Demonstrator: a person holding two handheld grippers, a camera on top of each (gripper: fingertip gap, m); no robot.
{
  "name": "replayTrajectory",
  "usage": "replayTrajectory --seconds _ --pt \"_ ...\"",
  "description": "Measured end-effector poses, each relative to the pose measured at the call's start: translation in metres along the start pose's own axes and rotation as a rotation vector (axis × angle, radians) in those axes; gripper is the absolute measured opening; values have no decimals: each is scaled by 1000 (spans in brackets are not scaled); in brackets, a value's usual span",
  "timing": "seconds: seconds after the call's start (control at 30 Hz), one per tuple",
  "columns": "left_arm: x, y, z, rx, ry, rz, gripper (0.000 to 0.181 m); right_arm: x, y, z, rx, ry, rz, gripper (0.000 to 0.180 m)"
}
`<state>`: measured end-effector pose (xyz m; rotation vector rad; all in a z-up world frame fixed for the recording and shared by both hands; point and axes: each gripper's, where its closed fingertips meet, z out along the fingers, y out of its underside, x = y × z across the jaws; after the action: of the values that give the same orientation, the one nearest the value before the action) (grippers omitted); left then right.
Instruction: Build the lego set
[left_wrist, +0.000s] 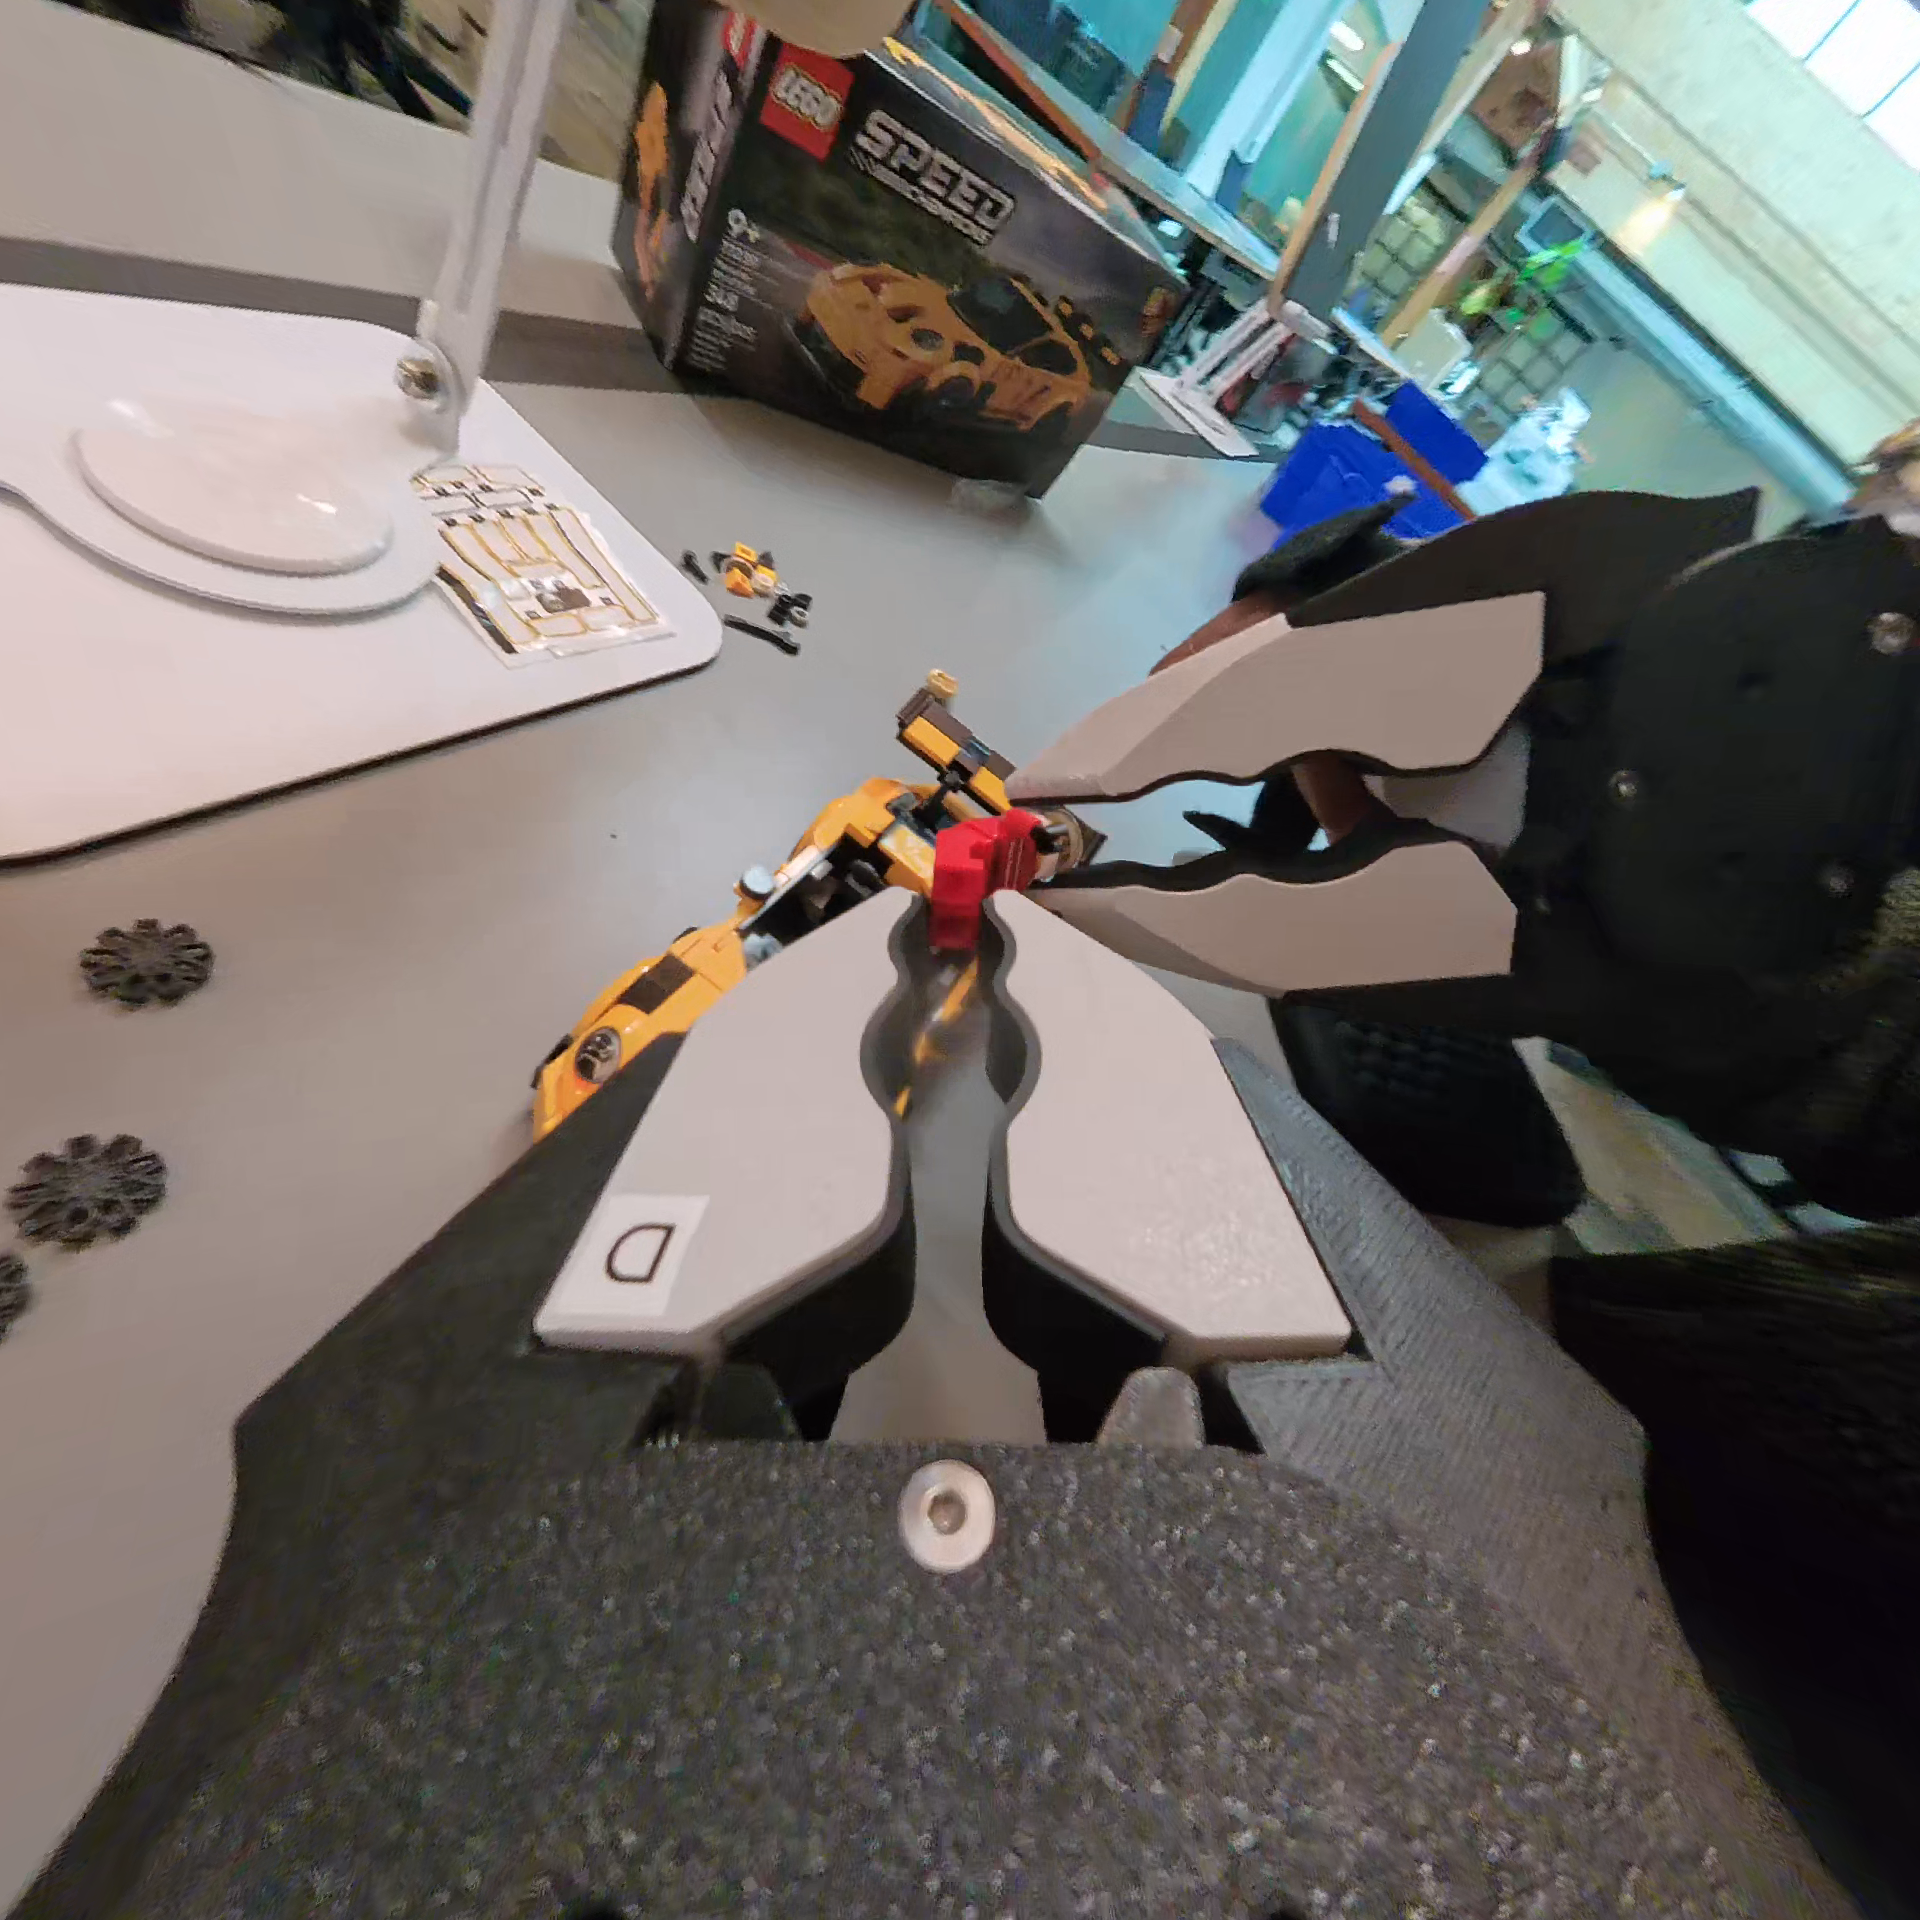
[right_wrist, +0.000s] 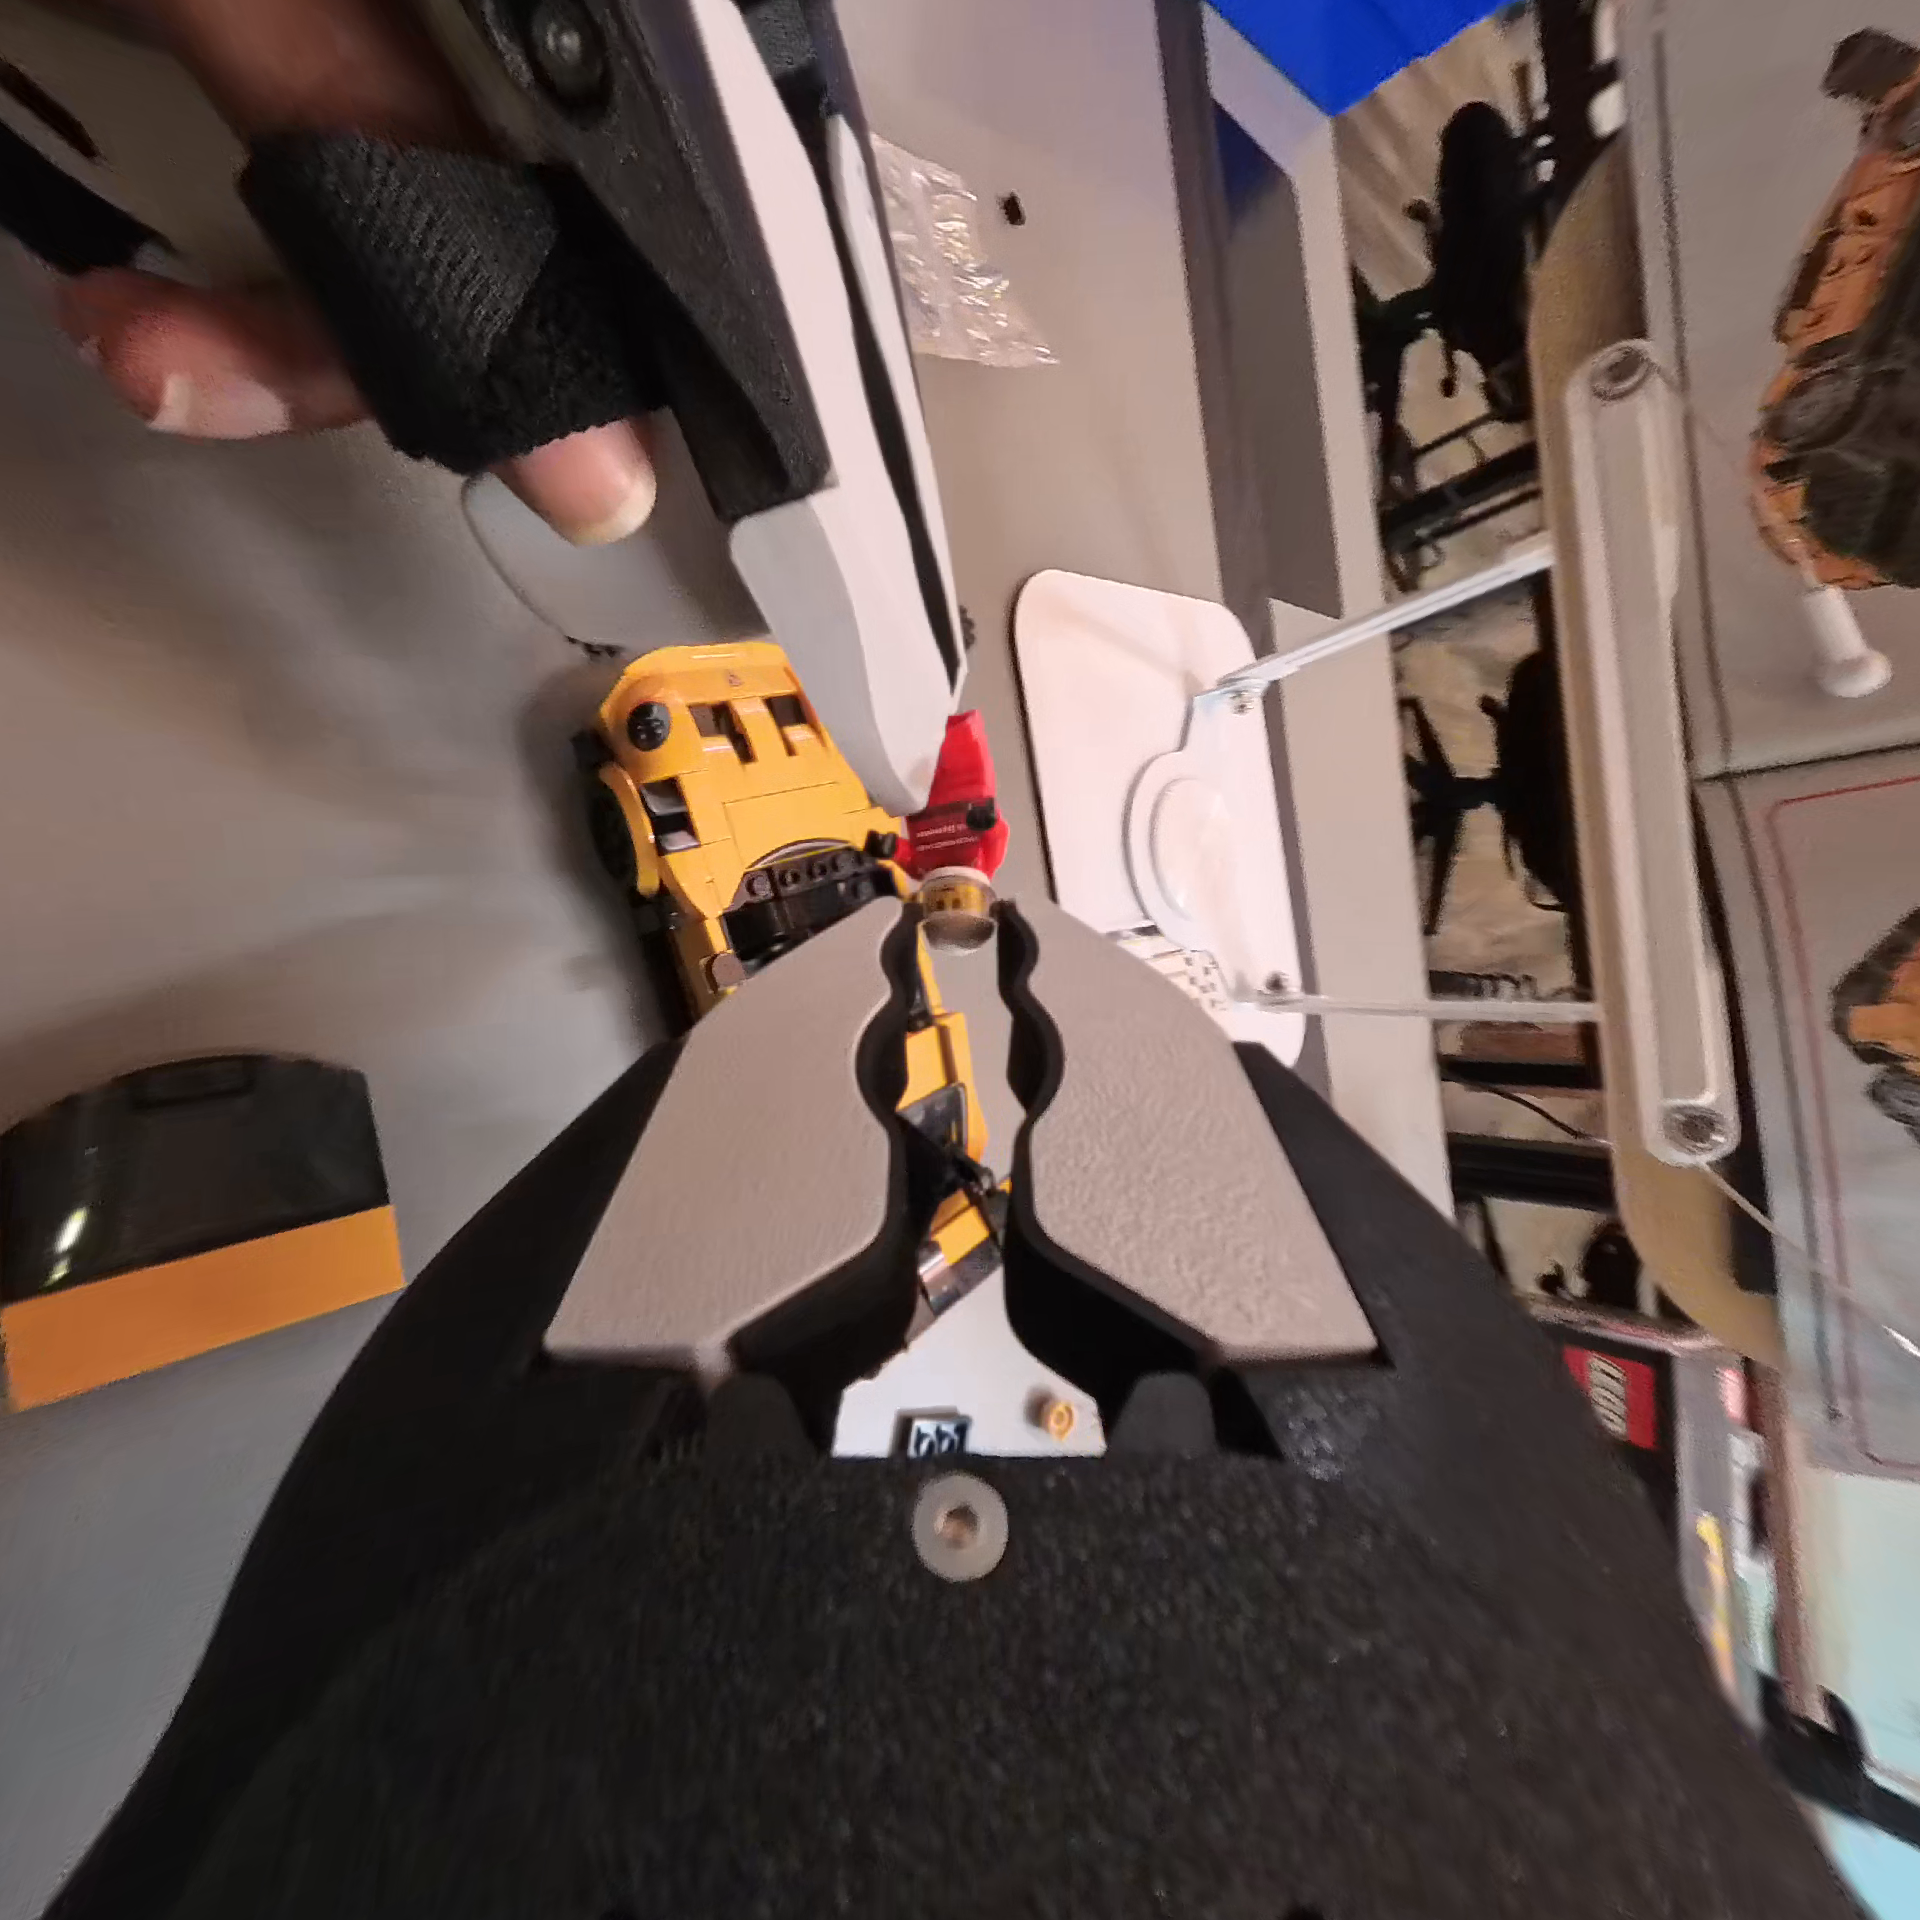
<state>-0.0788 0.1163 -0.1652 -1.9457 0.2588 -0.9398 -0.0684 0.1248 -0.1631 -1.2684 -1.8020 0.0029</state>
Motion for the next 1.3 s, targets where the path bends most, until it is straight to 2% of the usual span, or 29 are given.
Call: replayTrajectory --seconds 0.2,0.33,0.5,0.6,0.7,0.77,0.87,1.1,1.3 --pt "-2 -9 -3 54 -193 183 8 9 -3 0 -50 175 -32 14" --pt "-1 -14 -5 75 -255 282 8 12 -4 -1 -58 225 -36 14" --pt "1 -16 -9 95 -136 185 8 11 -13 -5 89 146 -24 19" --pt "9 -15 -12 100 32 49 8 3 -22 -15 280 14 21 28" --pt "22 -14 -15 94 232 -100 9 0 -23 -20 377 -75 74 32" --pt "28 -13 -17 81 315 -164 8 -2 -27 -24 453 -107 95 30" --pt "34 -11 -18 67 381 -212 8 -1 -32 -32 525 -120 131 18" --pt "32 -9 -13 55 335 -202 9 -3 -26 -30 472 -87 106 16" --pt "25 -5 -10 42 203 -118 9 -4 -22 -25 392 -62 88 15"
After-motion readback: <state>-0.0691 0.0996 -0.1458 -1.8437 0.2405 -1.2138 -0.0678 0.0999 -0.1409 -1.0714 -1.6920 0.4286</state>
